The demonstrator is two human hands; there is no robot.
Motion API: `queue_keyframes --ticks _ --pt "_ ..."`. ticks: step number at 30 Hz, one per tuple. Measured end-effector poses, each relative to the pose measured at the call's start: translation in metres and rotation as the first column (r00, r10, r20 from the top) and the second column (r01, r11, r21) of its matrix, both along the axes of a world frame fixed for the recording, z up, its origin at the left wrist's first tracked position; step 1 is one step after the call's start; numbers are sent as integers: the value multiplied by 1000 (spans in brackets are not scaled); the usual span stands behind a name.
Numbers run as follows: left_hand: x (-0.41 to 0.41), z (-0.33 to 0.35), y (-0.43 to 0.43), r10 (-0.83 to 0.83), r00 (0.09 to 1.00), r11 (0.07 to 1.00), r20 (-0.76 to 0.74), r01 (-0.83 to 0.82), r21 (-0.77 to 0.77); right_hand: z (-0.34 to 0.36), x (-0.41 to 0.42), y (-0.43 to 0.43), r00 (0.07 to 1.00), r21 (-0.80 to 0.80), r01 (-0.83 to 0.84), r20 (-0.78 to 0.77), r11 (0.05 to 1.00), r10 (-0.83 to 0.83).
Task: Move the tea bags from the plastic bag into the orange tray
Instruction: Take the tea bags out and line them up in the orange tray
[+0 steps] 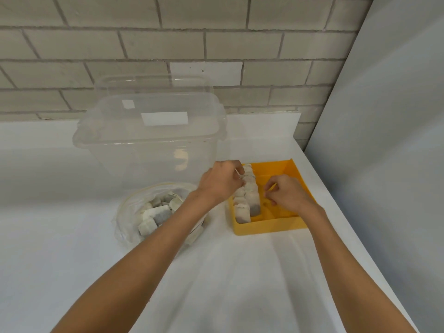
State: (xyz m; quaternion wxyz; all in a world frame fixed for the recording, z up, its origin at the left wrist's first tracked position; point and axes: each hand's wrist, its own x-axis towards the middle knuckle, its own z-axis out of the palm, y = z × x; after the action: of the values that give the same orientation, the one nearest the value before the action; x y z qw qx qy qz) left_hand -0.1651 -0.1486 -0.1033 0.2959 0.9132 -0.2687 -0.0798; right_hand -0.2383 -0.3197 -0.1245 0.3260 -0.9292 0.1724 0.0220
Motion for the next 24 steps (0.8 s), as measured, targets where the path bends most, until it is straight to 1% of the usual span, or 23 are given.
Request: queue_keyframes --ticks 3,7,9,11,13,16,18,21,24 --pt "-3 15 35 10 998 994 -55 -15 -105 21 0 14 994 8 -59 91 998 58" --pt "-7 30 87 70 991 984 -113 -87 -154 41 8 51 978 75 -163 143 984 151" --pt "-9 32 114 100 981 982 -168 -124 -140 45 13 74 963 94 -227 170 969 209" --pt "-9 27 137 118 967 988 -227 -138 -73 45 17 98 946 121 -295 180 948 271" --pt "-7 17 154 146 958 989 -247 -150 5 40 23 121 924 150 -366 174 919 340" --pt "-1 -8 169 194 963 979 -188 -178 100 27 30 146 896 139 -435 160 890 413" --pt "1 -26 171 198 973 970 -114 -179 162 18 31 156 887 78 -452 147 888 438" --pt "-1 -46 169 219 975 933 -39 -198 300 7 32 164 891 -8 -437 132 899 434" --pt "-6 -55 166 222 975 893 -9 -200 403 0 32 164 901 -37 -418 109 908 419"
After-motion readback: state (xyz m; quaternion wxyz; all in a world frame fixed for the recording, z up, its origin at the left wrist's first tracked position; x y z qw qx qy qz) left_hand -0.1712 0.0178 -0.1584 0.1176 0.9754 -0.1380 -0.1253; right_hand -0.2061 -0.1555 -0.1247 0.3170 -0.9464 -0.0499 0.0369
